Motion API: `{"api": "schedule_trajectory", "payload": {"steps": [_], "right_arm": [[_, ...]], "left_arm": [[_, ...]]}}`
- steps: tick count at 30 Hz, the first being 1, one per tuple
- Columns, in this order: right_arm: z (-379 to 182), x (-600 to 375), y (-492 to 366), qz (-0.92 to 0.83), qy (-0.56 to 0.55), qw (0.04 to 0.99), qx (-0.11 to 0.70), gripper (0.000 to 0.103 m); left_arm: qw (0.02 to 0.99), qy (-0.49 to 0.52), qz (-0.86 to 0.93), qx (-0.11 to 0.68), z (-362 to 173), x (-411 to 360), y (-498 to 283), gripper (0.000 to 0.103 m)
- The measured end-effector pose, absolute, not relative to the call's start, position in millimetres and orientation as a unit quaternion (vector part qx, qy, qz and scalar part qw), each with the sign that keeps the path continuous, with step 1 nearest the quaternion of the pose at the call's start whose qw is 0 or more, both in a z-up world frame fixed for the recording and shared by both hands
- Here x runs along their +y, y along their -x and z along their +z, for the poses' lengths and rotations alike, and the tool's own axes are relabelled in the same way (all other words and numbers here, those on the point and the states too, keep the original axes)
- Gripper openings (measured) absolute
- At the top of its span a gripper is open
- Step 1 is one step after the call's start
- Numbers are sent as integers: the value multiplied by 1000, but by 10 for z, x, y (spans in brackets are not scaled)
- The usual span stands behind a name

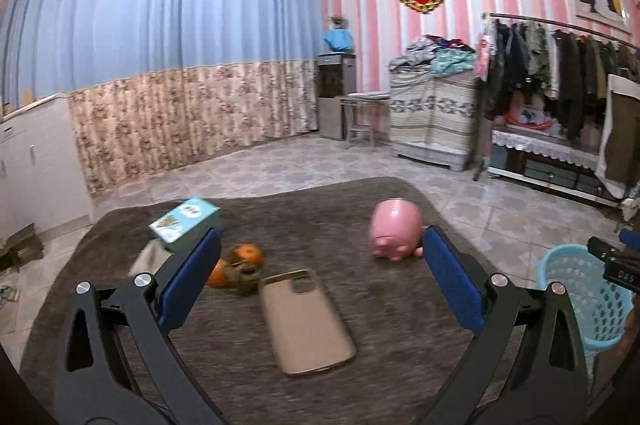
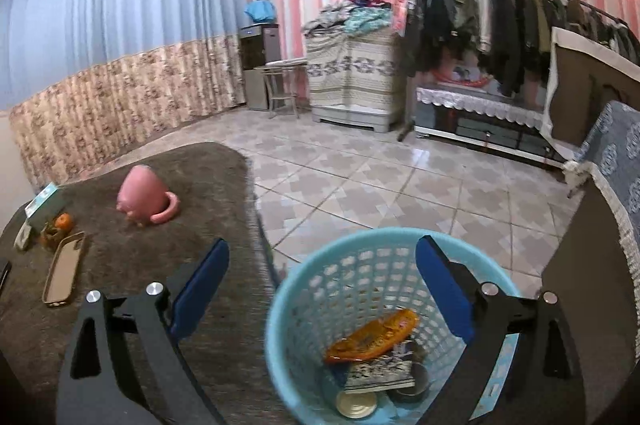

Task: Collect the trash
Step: 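Move both open grippers back over the rug toward the oranges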

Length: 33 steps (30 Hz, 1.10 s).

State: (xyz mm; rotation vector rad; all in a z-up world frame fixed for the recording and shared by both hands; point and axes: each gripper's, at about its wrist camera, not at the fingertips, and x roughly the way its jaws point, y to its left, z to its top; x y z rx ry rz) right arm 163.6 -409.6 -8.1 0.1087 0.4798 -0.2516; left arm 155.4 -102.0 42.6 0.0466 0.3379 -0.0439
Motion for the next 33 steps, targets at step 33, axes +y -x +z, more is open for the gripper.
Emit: {"api": "schedule_trajectory", "payload": {"steps": [33], "right_arm": [[-299, -2688, -2062, -1, 20, 959, 284, 93]], "left_arm": [[965, 10, 103, 241, -78, 695, -1732, 98]]}}
